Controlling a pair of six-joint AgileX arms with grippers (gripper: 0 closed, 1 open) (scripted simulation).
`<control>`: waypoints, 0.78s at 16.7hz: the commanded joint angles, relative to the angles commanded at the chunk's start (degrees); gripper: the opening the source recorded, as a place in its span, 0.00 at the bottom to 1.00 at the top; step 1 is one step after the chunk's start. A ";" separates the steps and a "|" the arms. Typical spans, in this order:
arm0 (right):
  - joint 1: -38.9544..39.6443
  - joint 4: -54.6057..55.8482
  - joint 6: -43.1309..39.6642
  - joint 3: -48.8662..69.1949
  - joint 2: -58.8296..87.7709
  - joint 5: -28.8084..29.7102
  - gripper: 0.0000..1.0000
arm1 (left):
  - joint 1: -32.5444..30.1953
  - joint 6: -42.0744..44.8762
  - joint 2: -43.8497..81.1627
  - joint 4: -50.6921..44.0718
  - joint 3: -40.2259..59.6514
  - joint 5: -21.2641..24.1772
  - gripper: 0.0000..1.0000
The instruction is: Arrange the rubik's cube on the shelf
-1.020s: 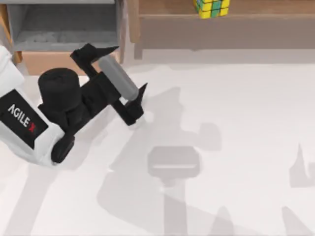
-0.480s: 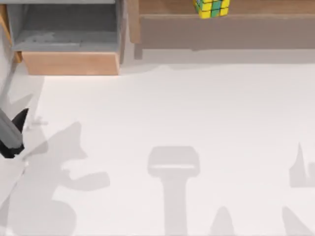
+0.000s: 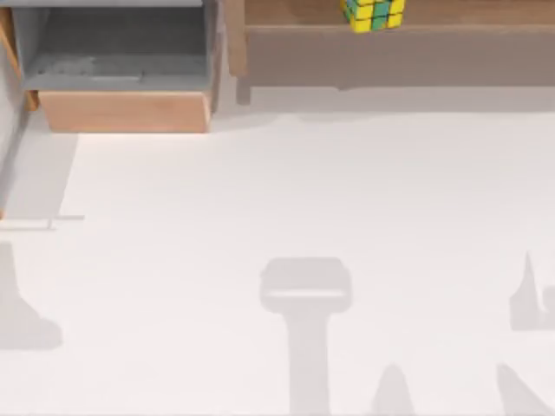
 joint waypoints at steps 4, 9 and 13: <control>0.00 0.00 0.00 0.00 0.00 0.00 1.00 | 1.54 1.33 0.57 0.27 1.17 -0.26 1.00; 0.00 0.00 0.00 0.00 0.00 0.00 1.00 | 0.79 1.28 0.74 -0.28 1.92 -0.96 1.00; 0.00 0.00 0.00 0.00 0.00 0.00 1.00 | -1.78 1.26 2.25 -2.25 5.46 -3.55 1.00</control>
